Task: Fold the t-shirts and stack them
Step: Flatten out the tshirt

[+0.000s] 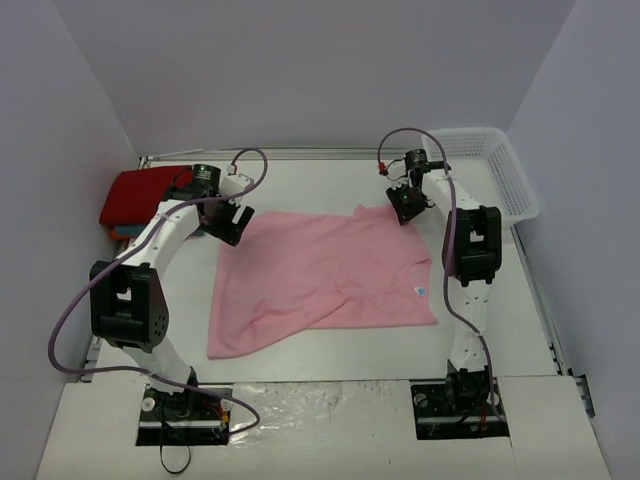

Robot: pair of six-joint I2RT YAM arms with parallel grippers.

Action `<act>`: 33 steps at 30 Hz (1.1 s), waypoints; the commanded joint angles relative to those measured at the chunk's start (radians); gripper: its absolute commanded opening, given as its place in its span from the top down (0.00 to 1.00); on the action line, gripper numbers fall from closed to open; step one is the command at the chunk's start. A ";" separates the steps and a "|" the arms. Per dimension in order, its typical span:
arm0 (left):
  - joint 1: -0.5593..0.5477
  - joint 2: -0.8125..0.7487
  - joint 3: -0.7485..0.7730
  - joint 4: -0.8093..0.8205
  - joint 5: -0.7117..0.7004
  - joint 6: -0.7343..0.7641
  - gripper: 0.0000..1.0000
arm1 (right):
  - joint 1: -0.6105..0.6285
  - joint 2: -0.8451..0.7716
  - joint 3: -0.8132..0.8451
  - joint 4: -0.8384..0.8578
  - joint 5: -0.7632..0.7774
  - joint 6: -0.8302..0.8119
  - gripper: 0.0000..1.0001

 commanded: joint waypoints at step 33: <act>0.144 0.391 0.325 -0.068 0.277 -0.055 0.56 | -0.019 -0.016 -0.041 -0.022 0.021 -0.020 1.00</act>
